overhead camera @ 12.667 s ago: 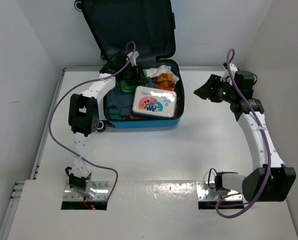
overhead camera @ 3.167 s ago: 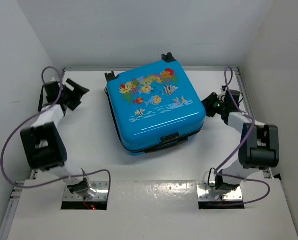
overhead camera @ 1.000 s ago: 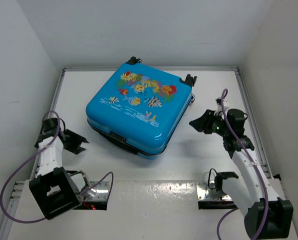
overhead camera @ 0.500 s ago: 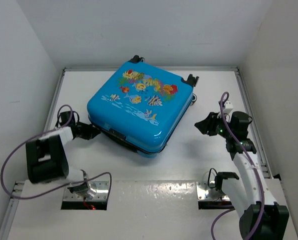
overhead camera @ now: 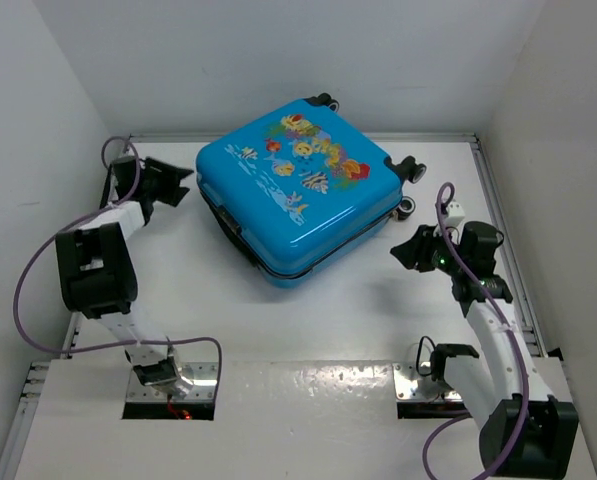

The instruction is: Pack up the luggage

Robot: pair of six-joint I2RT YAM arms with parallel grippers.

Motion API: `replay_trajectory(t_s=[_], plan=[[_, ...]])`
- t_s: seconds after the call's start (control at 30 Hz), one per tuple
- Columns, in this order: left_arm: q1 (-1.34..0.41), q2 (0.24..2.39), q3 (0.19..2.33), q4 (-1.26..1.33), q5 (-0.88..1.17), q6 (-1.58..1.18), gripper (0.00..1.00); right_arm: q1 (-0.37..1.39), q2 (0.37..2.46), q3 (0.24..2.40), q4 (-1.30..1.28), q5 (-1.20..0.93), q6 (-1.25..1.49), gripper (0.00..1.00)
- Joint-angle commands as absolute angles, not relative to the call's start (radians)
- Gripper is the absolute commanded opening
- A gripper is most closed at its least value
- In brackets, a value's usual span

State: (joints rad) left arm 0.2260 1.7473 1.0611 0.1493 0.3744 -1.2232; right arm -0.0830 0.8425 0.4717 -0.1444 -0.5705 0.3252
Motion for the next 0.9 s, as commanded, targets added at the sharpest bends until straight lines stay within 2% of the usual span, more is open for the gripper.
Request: replay_trajectory(t_s=[0.0, 0.1, 0.23, 0.4, 0.43, 0.57, 0.7, 0.77, 0.87], plan=[[0.268, 1.649, 1.106, 0.119, 0.382, -1.062, 0.72, -0.089, 0.821, 0.489, -0.126, -0.516, 0.265, 0.37], [0.31, 1.539, 1.047, -0.044, 0.382, -0.901, 1.0, -0.094, 0.796, 0.468, -0.098, -0.436, 0.253, 0.37], [0.31, 1.384, 0.866, -0.162, 0.431, -0.778, 1.0, -0.116, 0.801, 0.469, -0.063, -0.388, 0.238, 0.37], [0.217, 1.186, 0.658, -0.164, 0.384, -0.854, 1.0, -0.164, 0.885, 0.512, -0.035, -0.42, 0.247, 0.37], [0.175, 1.172, 0.637, -0.155, 0.37, -0.879, 0.98, -0.169, 0.894, 0.529, -0.034, -0.422, 0.256, 0.37], [0.1, 1.175, 0.637, -0.146, 0.319, -0.899, 0.81, -0.187, 0.943, 0.541, -0.025, -0.439, 0.267, 0.37], [0.063, 1.252, 0.699, -0.137, 0.301, -0.908, 0.75, -0.196, 0.948, 0.535, -0.017, -0.449, 0.278, 0.37], [0.031, 1.304, 0.719, -0.137, 0.288, -0.92, 0.68, -0.196, 0.946, 0.534, -0.02, -0.454, 0.275, 0.37], [-0.004, 1.38, 0.758, -0.107, 0.276, -0.93, 0.67, -0.196, 0.946, 0.541, -0.025, -0.457, 0.268, 0.37]])
